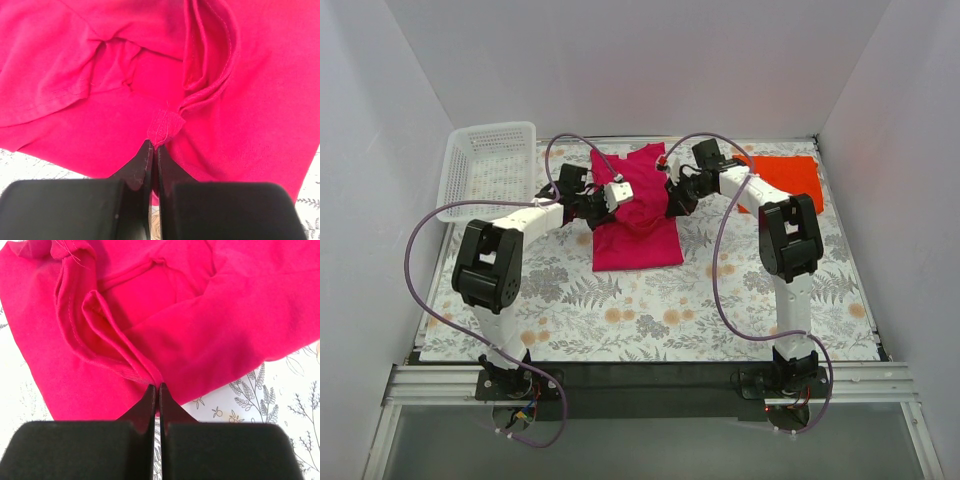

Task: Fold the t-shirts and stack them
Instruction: Fold the tshirt

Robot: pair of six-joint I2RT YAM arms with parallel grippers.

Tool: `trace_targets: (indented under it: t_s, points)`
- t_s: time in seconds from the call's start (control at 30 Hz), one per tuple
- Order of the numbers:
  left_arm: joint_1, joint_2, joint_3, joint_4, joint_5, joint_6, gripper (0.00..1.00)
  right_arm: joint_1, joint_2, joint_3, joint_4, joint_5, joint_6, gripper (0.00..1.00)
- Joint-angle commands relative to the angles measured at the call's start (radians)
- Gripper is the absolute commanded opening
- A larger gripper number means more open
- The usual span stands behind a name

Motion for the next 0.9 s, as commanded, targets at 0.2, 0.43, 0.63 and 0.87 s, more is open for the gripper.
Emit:
trace_targets:
  t_s: [0.2, 0.43, 0.63, 0.87]
  points:
    - [0.015, 0.016, 0.054, 0.066, -0.037, 0.011, 0.00, -0.016, 0.044, 0.092, 0.033, 0.050, 0.087, 0.01]
    - [0.025, 0.059, 0.099, 0.091, -0.066, 0.004, 0.00, -0.025, 0.078, 0.145, 0.043, 0.060, 0.126, 0.01]
    - [0.030, 0.093, 0.129, 0.091, -0.071, -0.003, 0.00, -0.033, 0.103, 0.190, 0.049, 0.061, 0.144, 0.01]
    - [0.036, 0.105, 0.149, 0.094, -0.088, -0.006, 0.00, -0.035, 0.135, 0.245, 0.050, 0.049, 0.169, 0.01]
